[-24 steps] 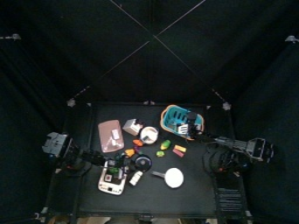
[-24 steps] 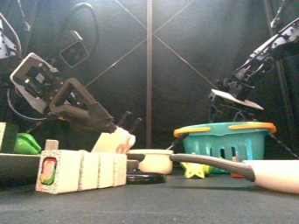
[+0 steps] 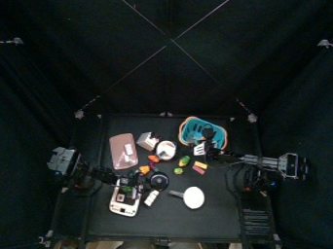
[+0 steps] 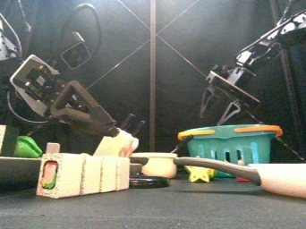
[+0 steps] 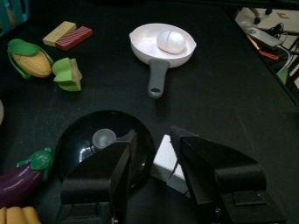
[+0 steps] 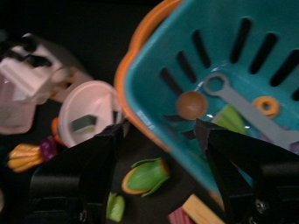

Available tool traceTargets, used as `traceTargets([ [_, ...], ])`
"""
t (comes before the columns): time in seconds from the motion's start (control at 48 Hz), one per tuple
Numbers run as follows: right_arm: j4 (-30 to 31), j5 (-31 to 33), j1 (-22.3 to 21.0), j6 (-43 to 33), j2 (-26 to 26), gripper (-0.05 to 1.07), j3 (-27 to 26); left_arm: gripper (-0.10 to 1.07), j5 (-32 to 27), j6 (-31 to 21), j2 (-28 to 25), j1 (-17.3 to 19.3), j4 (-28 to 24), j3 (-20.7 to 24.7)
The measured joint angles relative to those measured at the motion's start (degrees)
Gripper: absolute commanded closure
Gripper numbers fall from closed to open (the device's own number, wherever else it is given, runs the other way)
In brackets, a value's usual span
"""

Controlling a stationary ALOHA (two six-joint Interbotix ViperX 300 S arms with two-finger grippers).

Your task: Grab starfruit bottom

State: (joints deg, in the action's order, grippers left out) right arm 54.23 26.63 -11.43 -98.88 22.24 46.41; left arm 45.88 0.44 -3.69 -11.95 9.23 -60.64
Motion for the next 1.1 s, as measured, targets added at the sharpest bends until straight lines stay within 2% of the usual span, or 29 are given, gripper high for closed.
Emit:
traceTargets([
  [0.125,-1.8,0.0,5.8,0.1,-2.4,0.06,-1.3,0.21,-0.1,0.0,0.0,0.1,0.0,0.0],
  [0.292,-8.5,0.4,9.5,0.0,-6.7,0.06,-2.7,0.21,-0.1,0.0,0.0,0.1,0.0,0.1],
  [0.396,-13.5,2.3,10.5,0.0,-9.4,0.06,-4.0,0.21,-0.1,0.0,0.0,0.1,0.0,0.2],
  [0.542,-17.4,6.9,12.2,0.3,-13.4,0.06,-6.6,0.21,-0.1,-0.1,-0.2,0.1,0.0,0.2],
  [0.667,-18.3,9.2,12.9,0.3,-16.7,0.06,-8.9,0.21,-0.1,-0.1,-0.3,0.0,0.0,0.3],
  [1.104,-21.1,11.3,14.2,0.1,-26.2,0.06,-14.6,0.21,-0.1,0.0,-0.5,0.1,0.0,0.3],
])
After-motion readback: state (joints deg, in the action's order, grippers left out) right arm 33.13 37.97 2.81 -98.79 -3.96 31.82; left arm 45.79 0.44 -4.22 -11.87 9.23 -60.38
